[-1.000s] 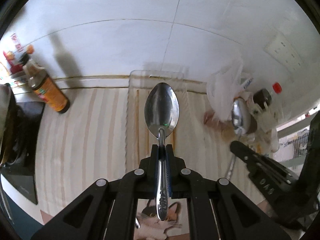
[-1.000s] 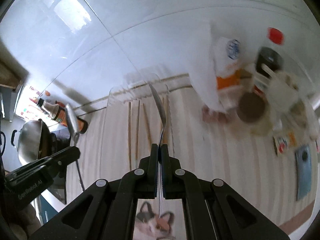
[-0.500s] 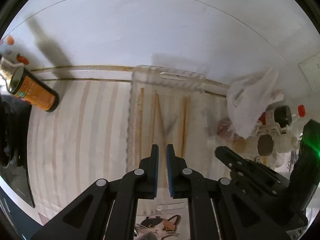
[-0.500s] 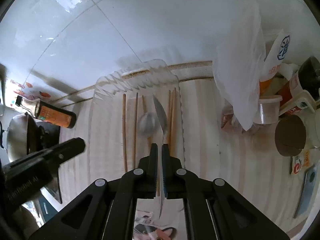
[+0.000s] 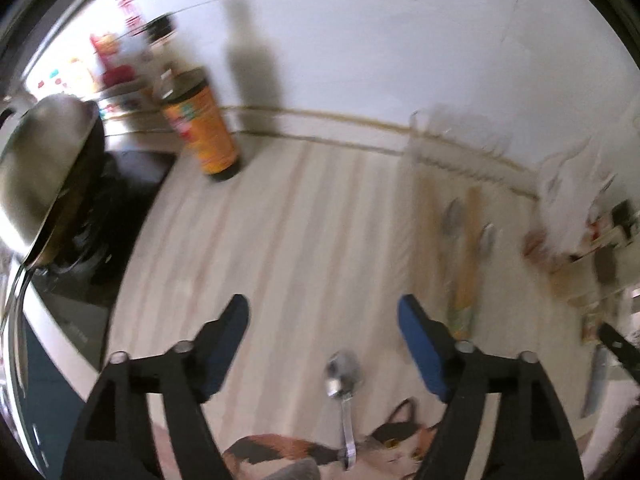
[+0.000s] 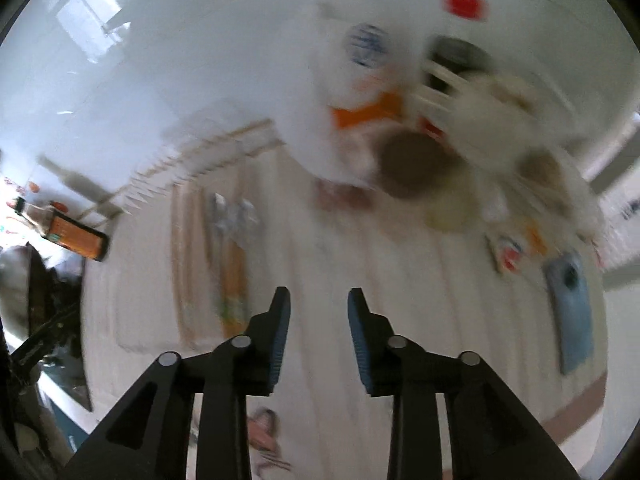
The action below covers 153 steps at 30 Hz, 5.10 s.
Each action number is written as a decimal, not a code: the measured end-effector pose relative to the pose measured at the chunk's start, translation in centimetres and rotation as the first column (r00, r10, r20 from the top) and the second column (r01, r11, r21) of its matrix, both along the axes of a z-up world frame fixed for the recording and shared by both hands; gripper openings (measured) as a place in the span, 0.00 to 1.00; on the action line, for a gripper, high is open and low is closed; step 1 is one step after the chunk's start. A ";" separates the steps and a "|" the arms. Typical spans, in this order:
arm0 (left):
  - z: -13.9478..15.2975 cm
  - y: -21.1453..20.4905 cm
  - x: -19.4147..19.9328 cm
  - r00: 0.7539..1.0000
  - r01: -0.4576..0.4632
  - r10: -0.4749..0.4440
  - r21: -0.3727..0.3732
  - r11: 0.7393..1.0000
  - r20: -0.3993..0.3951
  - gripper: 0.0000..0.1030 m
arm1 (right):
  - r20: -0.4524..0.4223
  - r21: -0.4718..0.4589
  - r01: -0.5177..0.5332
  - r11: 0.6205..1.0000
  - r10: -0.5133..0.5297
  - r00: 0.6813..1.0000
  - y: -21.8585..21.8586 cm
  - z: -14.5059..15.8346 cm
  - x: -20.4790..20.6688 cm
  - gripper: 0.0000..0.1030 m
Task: Organize utensils
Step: 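Move both open tools back to the remaining spoons on the mat, then grasp a spoon handle with the left tool while the right tool grasps another spoon, then hold both spoons above the cat mat and adjust the grips, then carry both held spoons over the clear basket and lower them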
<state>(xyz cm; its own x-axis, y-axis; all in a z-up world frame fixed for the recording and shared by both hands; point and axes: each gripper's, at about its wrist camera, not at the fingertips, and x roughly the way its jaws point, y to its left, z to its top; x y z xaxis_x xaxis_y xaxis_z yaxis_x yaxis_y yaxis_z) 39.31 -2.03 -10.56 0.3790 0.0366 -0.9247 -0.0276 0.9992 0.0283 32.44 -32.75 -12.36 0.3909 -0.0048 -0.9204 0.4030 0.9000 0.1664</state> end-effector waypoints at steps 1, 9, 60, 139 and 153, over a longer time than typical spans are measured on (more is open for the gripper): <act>-0.6 0.5 -0.8 1.000 -0.004 0.004 0.010 1.000 -0.005 0.83 | -0.008 -0.005 0.017 1.000 -0.017 1.000 -0.6 -0.4 -1.3 0.32; -7.4 1.8 -5.3 0.986 0.008 -0.004 0.023 1.000 -0.164 0.98 | -0.132 0.022 0.120 0.993 -0.116 0.984 -4.1 -5.4 -8.5 0.46; -15.4 -7.8 -15.5 0.923 0.211 -0.214 -0.044 0.976 -0.321 0.04 | -0.297 -0.005 -0.228 0.974 0.217 0.930 11.6 -13.7 -8.8 0.05; -12.6 -3.0 -10.8 0.956 0.140 -0.157 -0.085 0.986 -0.249 0.01 | -0.200 0.016 -0.129 0.991 0.130 0.971 8.4 -10.9 -9.3 0.04; -2.4 -1.1 -10.6 0.984 0.163 -0.170 -0.126 0.979 -0.051 0.01 | -0.077 0.024 -0.140 0.990 0.141 0.987 8.5 -5.2 -8.1 0.04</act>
